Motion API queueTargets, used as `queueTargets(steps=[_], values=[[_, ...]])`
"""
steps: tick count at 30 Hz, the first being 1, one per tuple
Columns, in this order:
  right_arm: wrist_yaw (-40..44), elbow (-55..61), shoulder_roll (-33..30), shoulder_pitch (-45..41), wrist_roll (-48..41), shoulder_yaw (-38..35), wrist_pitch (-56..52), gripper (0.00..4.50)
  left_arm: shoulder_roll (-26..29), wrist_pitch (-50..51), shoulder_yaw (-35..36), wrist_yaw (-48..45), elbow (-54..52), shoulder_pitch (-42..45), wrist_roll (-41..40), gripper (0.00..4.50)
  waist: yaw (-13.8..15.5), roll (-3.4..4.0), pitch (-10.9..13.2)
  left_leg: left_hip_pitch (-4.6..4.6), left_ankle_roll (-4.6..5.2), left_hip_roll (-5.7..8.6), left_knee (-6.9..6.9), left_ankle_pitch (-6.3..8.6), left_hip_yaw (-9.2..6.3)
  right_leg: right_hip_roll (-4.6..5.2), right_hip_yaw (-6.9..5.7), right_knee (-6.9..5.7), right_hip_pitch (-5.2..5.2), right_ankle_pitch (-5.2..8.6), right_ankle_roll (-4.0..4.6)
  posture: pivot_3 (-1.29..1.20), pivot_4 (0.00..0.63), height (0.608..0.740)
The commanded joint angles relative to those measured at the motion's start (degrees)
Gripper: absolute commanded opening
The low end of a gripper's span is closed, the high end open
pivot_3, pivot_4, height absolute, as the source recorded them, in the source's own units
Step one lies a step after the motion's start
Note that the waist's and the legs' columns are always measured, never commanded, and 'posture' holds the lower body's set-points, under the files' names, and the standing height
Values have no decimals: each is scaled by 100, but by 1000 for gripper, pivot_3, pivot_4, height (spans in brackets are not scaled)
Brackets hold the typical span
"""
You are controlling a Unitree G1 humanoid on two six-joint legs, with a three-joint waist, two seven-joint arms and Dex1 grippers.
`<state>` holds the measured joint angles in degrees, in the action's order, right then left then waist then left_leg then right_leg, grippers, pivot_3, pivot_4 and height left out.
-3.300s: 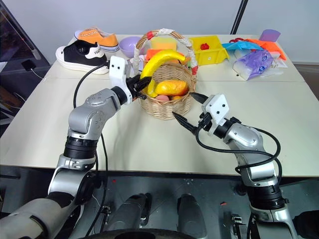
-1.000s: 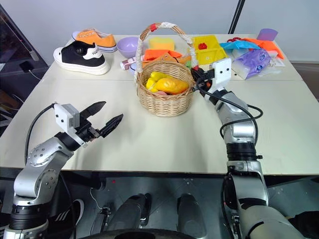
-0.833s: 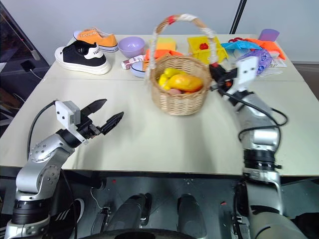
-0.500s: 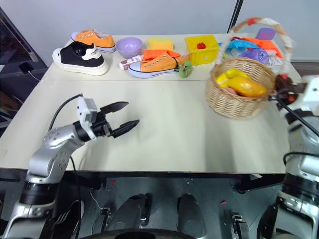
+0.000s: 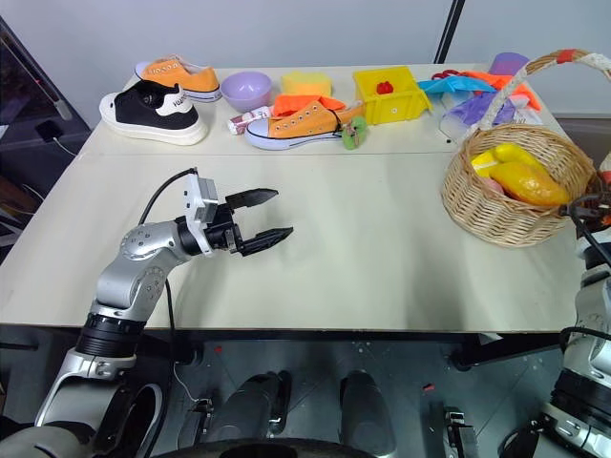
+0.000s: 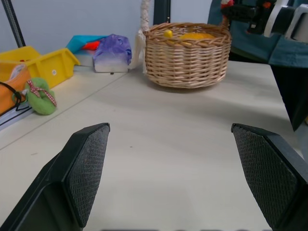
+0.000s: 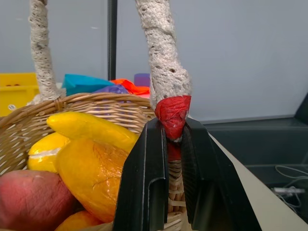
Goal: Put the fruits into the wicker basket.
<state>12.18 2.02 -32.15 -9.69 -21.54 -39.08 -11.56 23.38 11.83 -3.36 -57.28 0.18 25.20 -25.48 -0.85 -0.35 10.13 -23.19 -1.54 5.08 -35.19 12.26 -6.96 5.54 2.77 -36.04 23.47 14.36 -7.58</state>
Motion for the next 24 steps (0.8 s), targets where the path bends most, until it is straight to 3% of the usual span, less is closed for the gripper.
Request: queueTargets(steps=[1,4,10,17,20,24], values=[[-77,270,15,-69,-36,-32,212,449,-22,-60,59,0,-66,74,-20,4350,5,0,0,0,0,0,0,0,0,0,0,0,0,0,0,0,150,740],[-110,297,25,-93,-55,-22,227,1394,-21,-62,67,21,-109,25,-15,4350,12,0,0,0,0,0,0,0,-1,0,0,0,0,0,0,0,150,740],[-261,691,212,92,-151,-16,155,4357,-13,-83,103,73,-144,-59,-11,4350,13,0,0,1,1,0,-2,0,-4,0,-1,0,-3,0,0,0,150,740],[-1041,2072,1118,706,189,207,234,4435,74,-158,227,256,-158,-218,62,4350,11,2,-2,2,0,0,0,0,-16,-1,-1,-2,-2,1,-1,0,150,740],[-805,2774,1461,1210,579,911,727,4435,88,-231,372,578,-58,-285,214,4350,14,3,-2,1,0,1,0,1,-17,-1,-2,-2,-1,1,0,0,150,740],[-404,2777,1653,1128,625,1959,713,4435,83,-85,673,1096,129,-278,259,4350,-31,5,-4,13,0,-1,1,1,-15,-3,2,-3,-7,1,-1,0,150,740]])
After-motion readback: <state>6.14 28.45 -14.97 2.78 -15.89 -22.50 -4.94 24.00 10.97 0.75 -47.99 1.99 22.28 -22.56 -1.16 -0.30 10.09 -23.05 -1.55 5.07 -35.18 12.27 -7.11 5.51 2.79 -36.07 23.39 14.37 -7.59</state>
